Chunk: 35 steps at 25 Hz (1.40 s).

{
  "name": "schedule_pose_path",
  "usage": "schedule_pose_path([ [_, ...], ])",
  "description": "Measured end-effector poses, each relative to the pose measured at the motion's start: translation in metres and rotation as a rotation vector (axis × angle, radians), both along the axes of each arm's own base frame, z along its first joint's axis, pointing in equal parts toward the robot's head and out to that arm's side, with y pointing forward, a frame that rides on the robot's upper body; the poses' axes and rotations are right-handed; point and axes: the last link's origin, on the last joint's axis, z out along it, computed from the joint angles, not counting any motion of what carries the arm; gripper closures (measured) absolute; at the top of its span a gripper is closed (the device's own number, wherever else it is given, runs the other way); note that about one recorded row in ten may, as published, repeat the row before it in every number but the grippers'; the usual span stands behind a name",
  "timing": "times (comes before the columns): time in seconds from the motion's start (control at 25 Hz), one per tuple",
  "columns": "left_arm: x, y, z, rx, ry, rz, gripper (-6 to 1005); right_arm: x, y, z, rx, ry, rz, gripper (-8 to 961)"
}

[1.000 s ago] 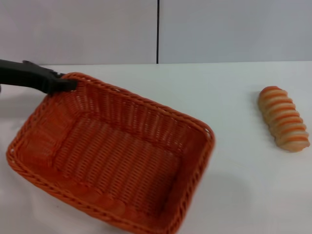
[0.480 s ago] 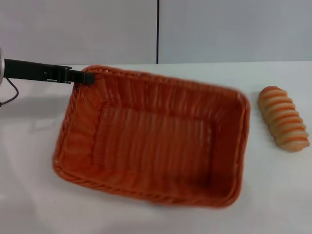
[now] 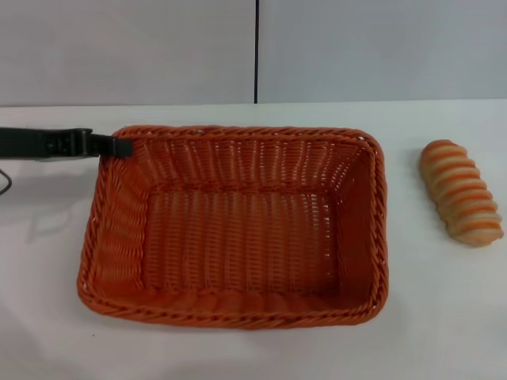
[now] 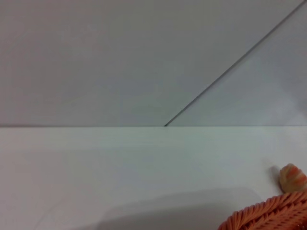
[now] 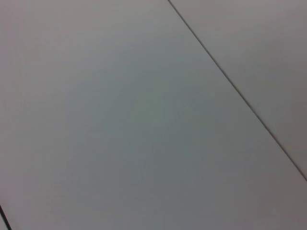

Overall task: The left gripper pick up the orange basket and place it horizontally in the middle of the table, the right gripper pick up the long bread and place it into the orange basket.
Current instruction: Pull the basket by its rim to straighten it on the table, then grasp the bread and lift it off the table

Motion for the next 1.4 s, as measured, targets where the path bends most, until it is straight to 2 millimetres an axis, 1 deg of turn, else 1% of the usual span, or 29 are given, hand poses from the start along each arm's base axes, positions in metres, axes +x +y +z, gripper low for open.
schedule_pose_path([
  [0.12, -0.005, -0.007, 0.0, 0.009, -0.027, 0.012, 744, 0.0, 0.002, 0.0, -0.004, 0.003, -0.001, 479],
  [0.32, -0.01, -0.012, 0.0, 0.01, -0.036, 0.024, 721, -0.003, 0.007, -0.001, -0.014, -0.001, 0.014, 480],
  [0.68, -0.013, -0.013, -0.002, 0.003, -0.038, 0.033, 680, -0.005, 0.012, -0.002, -0.024, -0.001, 0.018, 482],
  [0.92, -0.016, -0.013, 0.001, 0.01, -0.033, 0.036, 652, -0.005, 0.012, -0.001, -0.024, -0.001, 0.018, 480],
  [1.04, -0.018, -0.012, 0.006, 0.018, -0.017, 0.03, 638, -0.006, 0.013, -0.001, -0.034, -0.01, 0.025, 479],
  [1.12, -0.021, -0.011, 0.013, 0.043, -0.009, 0.014, 554, -0.008, 0.016, -0.001, -0.065, -0.024, 0.054, 477],
  [1.16, -0.023, -0.01, 0.023, 0.091, -0.007, -0.024, 512, -0.009, 0.017, -0.001, -0.082, -0.026, 0.073, 477],
  [1.2, -0.023, -0.01, 0.023, 0.091, -0.007, -0.024, 470, -0.012, 0.019, 0.0, -0.108, -0.028, 0.104, 476],
  [1.24, -0.023, -0.009, 0.028, 0.121, -0.016, -0.053, 428, -0.013, 0.02, 0.002, -0.135, -0.026, 0.137, 475],
  [1.32, -0.021, -0.009, 0.036, 0.196, -0.052, -0.13, 384, -0.018, 0.024, 0.005, -0.2, -0.021, 0.208, 474],
  [1.36, -0.019, -0.01, 0.041, 0.278, -0.103, -0.21, 362, -0.023, 0.027, 0.013, -0.275, -0.007, 0.282, 474],
  [1.4, -0.019, -0.01, 0.041, 0.278, -0.103, -0.21, 341, -0.023, 0.027, 0.013, -0.275, -0.007, 0.282, 473],
])
